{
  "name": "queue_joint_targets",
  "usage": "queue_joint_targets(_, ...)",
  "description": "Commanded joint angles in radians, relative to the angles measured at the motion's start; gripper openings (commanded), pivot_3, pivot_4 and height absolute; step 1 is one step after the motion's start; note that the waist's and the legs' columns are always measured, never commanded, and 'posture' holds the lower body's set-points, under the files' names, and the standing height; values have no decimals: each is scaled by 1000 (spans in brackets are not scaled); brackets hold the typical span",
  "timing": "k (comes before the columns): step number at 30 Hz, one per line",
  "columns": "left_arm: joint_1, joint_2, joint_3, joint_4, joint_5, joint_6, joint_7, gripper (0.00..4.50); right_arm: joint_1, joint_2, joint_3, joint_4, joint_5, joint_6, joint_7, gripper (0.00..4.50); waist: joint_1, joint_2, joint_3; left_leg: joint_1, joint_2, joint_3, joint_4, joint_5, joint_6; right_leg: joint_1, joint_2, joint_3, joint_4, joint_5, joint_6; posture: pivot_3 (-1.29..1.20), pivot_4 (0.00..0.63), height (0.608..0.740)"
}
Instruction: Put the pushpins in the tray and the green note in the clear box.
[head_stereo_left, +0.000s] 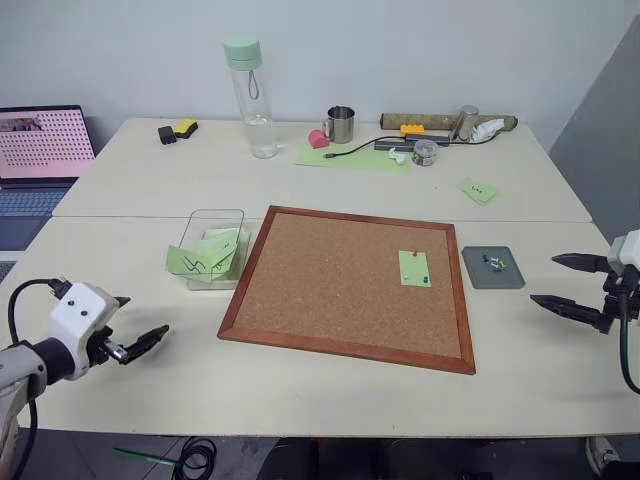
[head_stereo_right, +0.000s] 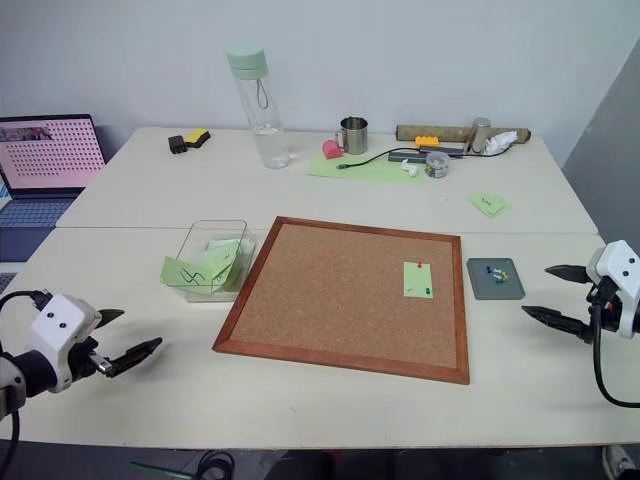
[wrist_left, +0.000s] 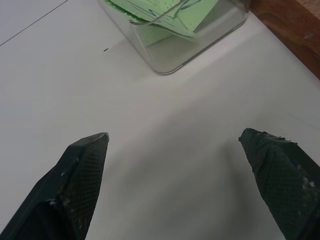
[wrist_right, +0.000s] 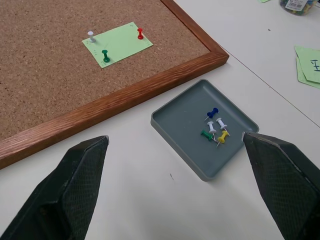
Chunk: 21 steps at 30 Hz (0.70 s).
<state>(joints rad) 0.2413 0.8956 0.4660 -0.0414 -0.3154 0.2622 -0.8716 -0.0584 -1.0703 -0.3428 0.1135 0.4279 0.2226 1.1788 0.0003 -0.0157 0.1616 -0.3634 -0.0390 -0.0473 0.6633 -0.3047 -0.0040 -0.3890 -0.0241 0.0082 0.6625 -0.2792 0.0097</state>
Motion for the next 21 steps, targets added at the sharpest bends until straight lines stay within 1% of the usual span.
queue_joint_targets(1, 8, -3, 45, -42, -37, 17, -20, 4500, -14, -13, -40, -10, 2, -14, 9, 4494, 0, 0, 0, 0, 0, 0, 0, 0, 0, 0, 0, 0, 0, 0, 0, 0, 150, 740)
queue_joint_targets(7, 22, 7, 36, -54, -13, 42, -9, 4500, -14, -15, -37, -8, 0, -6, 18, 4494, 0, 0, 0, 0, 0, 0, 0, 0, 0, 0, 0, 0, 0, 0, 0, 0, 150, 740)
queue_joint_targets(21, 31, 8, 40, -55, -21, 78, -18, 4500, -24, -5, -18, -19, -9, 17, 10, 4494, 0, 0, 0, 0, 0, 0, 0, 0, 0, 0, 0, 0, 0, 0, 0, 0, 150, 740)
